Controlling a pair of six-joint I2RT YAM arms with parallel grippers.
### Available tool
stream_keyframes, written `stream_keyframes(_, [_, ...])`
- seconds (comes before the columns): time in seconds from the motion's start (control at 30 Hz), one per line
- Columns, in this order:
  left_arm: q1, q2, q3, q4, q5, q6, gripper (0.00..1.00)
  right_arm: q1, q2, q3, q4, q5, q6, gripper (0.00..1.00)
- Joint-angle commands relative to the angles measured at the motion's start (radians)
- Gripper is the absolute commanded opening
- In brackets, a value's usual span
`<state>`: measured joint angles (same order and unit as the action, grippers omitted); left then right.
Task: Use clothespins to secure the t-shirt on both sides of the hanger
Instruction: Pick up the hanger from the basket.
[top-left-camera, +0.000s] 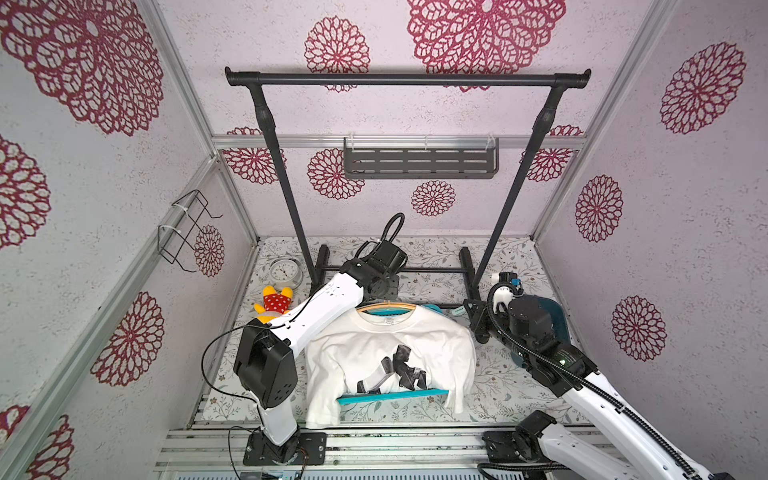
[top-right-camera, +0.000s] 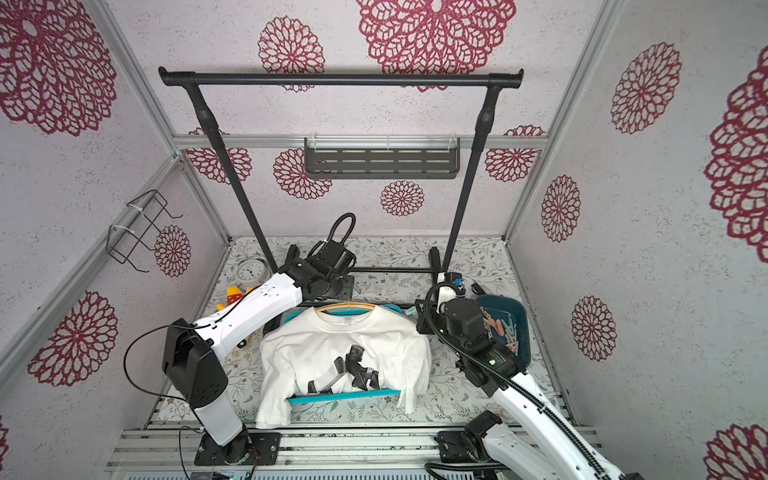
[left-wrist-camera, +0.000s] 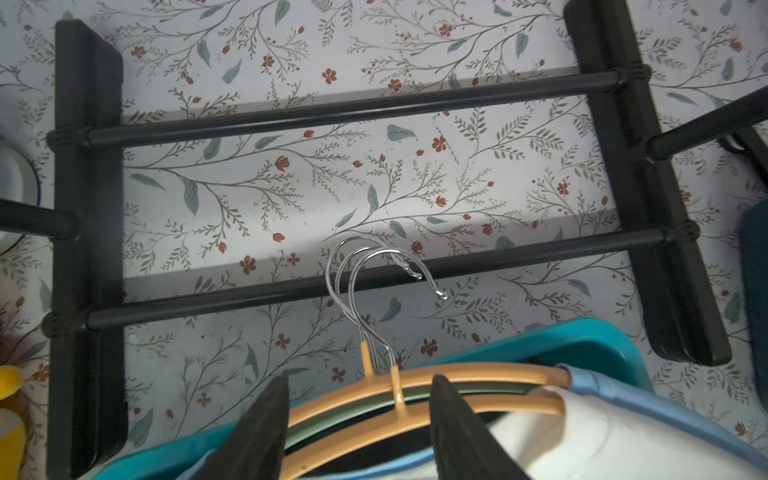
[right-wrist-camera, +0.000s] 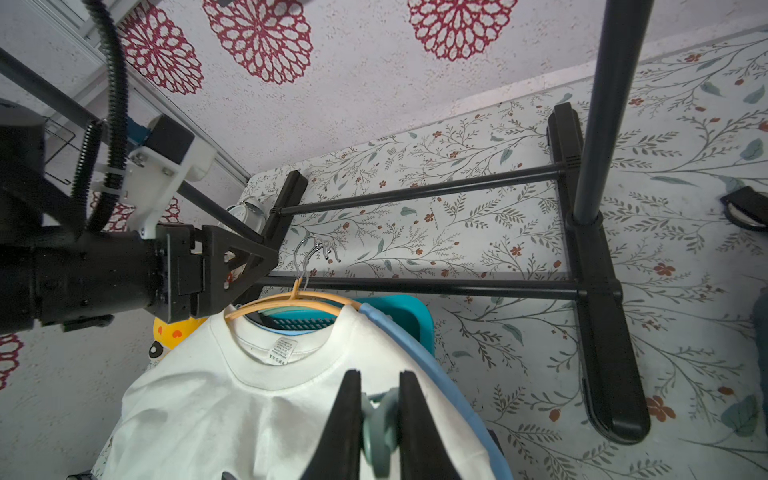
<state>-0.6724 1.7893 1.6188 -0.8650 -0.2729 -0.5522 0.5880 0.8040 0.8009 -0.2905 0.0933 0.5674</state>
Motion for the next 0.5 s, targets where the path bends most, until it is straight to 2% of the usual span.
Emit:
stream_keyframes(0.0, [0.018,0.011,0.011,-0.009,-0.040,-0.053,0.55,0.004,-0.005,-0.003,0.011,-0.015,-0.008,0.01])
stream_keyframes(0.47, [0.036,0.122,0.070,0.038,0.010,-0.078,0.45,0.004,-0.016,-0.018,0.016,-0.031,0.011,0.00])
